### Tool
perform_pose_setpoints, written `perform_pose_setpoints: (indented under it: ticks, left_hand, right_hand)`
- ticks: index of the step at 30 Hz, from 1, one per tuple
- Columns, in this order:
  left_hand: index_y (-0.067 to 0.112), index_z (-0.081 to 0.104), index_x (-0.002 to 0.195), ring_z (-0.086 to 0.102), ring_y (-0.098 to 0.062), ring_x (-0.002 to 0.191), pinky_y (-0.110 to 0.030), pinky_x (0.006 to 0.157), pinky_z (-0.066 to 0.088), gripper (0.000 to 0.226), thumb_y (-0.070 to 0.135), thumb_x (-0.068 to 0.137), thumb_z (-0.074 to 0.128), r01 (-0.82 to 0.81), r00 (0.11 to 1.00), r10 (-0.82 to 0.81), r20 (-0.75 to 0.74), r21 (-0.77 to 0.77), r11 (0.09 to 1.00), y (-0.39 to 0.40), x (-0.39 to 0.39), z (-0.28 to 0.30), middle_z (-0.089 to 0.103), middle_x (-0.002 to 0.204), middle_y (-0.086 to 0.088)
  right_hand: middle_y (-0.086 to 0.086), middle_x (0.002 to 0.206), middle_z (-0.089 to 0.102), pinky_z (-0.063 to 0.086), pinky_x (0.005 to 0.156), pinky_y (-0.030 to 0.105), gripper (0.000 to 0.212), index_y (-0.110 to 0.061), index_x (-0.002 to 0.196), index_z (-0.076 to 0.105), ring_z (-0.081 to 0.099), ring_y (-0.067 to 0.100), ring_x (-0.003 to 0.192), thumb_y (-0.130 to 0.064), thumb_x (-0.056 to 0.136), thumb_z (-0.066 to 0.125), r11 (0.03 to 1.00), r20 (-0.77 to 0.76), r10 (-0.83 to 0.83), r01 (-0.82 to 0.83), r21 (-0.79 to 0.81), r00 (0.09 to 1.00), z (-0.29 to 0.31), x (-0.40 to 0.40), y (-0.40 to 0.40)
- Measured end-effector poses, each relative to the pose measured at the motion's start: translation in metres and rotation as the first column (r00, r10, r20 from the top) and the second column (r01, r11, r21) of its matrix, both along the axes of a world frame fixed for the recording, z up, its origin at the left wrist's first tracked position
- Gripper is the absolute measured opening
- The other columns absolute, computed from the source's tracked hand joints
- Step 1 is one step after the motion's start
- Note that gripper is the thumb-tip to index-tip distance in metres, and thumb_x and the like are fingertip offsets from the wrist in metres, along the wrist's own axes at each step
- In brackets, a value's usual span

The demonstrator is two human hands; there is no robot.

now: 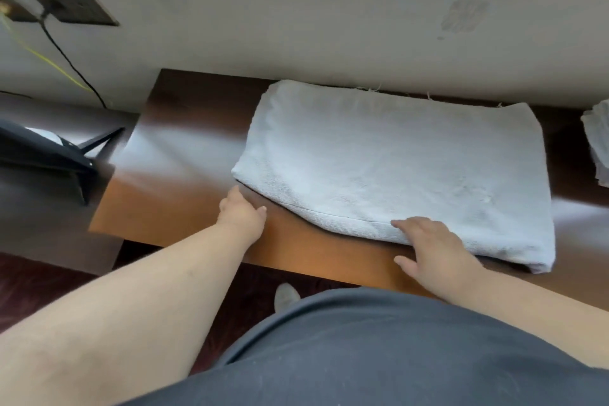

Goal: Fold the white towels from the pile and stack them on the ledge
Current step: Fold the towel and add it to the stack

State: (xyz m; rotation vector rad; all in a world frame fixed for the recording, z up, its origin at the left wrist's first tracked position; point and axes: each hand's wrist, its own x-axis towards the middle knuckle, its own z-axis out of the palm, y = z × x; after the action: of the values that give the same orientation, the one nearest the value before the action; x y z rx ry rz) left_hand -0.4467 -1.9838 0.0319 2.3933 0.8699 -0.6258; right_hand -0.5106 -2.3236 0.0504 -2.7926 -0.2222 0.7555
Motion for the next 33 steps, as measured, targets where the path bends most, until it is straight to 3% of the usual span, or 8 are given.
perform_pose_setpoints:
  ticks: [8, 11, 15, 18, 20, 26, 30, 33]
  left_hand:
    - [0.027, 0.040, 0.145, 0.055, -0.018, 0.102, -0.020, 0.084, 0.034, 0.064, 0.029, 0.089, 0.071, 0.262, 0.965, -0.251, 0.074, -0.241, 0.935, 0.074, 0.054, -0.017, 0.057, 0.121, 0.000]
    - [0.029, 0.057, 0.119, 0.056, -0.018, 0.099, -0.023, 0.085, 0.041, 0.036, 0.034, 0.087, 0.073, 0.298, 0.954, -0.288, 0.078, -0.209, 0.931, 0.075, 0.065, -0.021, 0.057, 0.128, -0.003]
    - [0.015, 0.040, 0.144, 0.054, -0.025, 0.123, -0.035, 0.105, 0.041, 0.072, 0.032, 0.084, 0.076, 0.284, 0.957, -0.264, 0.118, -0.214, 0.935, 0.078, 0.078, -0.024, 0.050, 0.141, -0.005]
    - [0.025, 0.062, 0.112, 0.061, -0.021, 0.095, -0.029, 0.074, 0.046, 0.023, 0.036, 0.093, 0.063, 0.370, 0.926, -0.332, 0.181, -0.248, 0.895, 0.083, 0.086, -0.021, 0.067, 0.105, 0.002]
    - [0.025, 0.061, 0.091, 0.057, -0.018, 0.082, -0.024, 0.060, 0.038, 0.014, 0.037, 0.095, 0.057, 0.441, 0.873, -0.343, 0.347, -0.256, 0.860, 0.084, 0.086, -0.013, 0.062, 0.085, 0.008]
    - [0.032, 0.045, 0.111, 0.058, -0.021, 0.084, -0.031, 0.063, 0.038, 0.015, 0.042, 0.100, 0.044, 0.649, 0.714, -0.544, 0.440, -0.127, 0.750, 0.076, 0.084, 0.008, 0.064, 0.094, 0.001]
    - [0.042, 0.038, 0.116, 0.059, -0.021, 0.090, -0.034, 0.072, 0.045, 0.014, 0.043, 0.102, 0.040, 0.688, 0.696, -0.565, 0.443, -0.187, 0.701, 0.078, 0.088, 0.012, 0.066, 0.106, 0.002]
    - [0.042, 0.038, 0.107, 0.052, -0.013, 0.069, -0.026, 0.054, 0.031, 0.007, 0.044, 0.101, 0.041, 0.714, 0.663, -0.590, 0.461, -0.152, 0.683, 0.083, 0.091, 0.011, 0.057, 0.081, 0.009]
  right_hand:
    - [0.001, 0.121, 0.048, 0.040, 0.088, 0.039, 0.059, -0.027, 0.125, 0.050, 0.048, 0.025, 0.116, -0.070, 0.086, 0.051, 0.911, -0.183, -0.046, -0.035, -0.412, 0.982, 0.005, 0.044, 0.096]
    - [0.001, 0.129, 0.046, 0.043, 0.093, 0.039, 0.062, -0.027, 0.133, 0.047, 0.046, 0.027, 0.122, -0.065, 0.085, 0.058, 0.953, -0.170, -0.060, 0.006, -0.302, 0.984, 0.006, 0.068, 0.121]
    - [0.000, 0.141, 0.040, 0.044, 0.100, 0.042, 0.077, -0.030, 0.146, 0.033, 0.041, 0.027, 0.129, -0.061, 0.083, 0.064, 0.975, -0.190, -0.045, 0.002, -0.221, 0.981, 0.000, 0.076, 0.159]
    - [0.003, 0.136, 0.041, 0.045, 0.095, 0.040, 0.073, -0.027, 0.143, 0.036, 0.044, 0.028, 0.124, -0.062, 0.085, 0.062, 0.962, -0.185, -0.065, 0.013, -0.272, 0.981, -0.004, 0.079, 0.170]
    - [0.004, 0.132, 0.044, 0.045, 0.092, 0.039, 0.069, -0.025, 0.141, 0.039, 0.048, 0.029, 0.121, -0.063, 0.086, 0.059, 0.955, -0.202, -0.092, 0.029, -0.296, 0.975, 0.001, 0.087, 0.176]
    - [0.001, 0.131, 0.050, 0.050, 0.082, 0.037, 0.073, -0.043, 0.151, 0.010, 0.058, 0.025, 0.107, -0.030, 0.095, 0.055, 0.999, 0.128, 0.003, -0.008, 0.036, 0.992, 0.029, 0.132, 0.226]
    - [-0.004, 0.108, 0.053, 0.039, 0.053, 0.030, 0.093, -0.055, 0.148, -0.010, 0.056, 0.017, 0.071, -0.004, 0.091, 0.043, 0.958, 0.046, 0.246, -0.235, -0.165, 0.968, 0.036, 0.174, 0.244]
    - [-0.008, 0.089, 0.054, 0.040, 0.052, 0.031, 0.066, -0.047, 0.145, 0.024, 0.055, 0.018, 0.069, -0.011, 0.093, 0.043, 0.895, -0.131, 0.329, -0.353, -0.271, 0.935, 0.040, 0.200, 0.242]
